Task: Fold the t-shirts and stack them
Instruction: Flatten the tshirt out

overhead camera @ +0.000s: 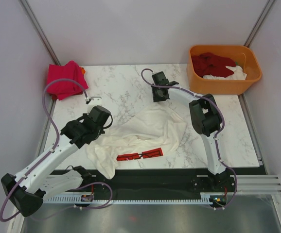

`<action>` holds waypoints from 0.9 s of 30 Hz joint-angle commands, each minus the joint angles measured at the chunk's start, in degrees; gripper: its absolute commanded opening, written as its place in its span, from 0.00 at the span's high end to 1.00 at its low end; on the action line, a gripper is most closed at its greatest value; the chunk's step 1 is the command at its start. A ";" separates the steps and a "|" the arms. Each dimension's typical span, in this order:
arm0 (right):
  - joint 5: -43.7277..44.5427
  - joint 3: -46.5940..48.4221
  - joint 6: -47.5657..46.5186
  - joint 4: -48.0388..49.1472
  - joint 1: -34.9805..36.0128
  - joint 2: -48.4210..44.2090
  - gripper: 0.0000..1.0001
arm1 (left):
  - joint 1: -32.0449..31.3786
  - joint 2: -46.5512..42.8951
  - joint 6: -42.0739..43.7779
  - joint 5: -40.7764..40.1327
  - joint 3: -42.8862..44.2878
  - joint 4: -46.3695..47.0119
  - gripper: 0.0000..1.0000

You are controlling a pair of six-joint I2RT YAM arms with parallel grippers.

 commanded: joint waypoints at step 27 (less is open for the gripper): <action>-4.80 -9.60 2.41 -4.95 0.55 -73.30 1.00 | 1.09 -4.15 25.20 8.07 56.02 -1.34 0.98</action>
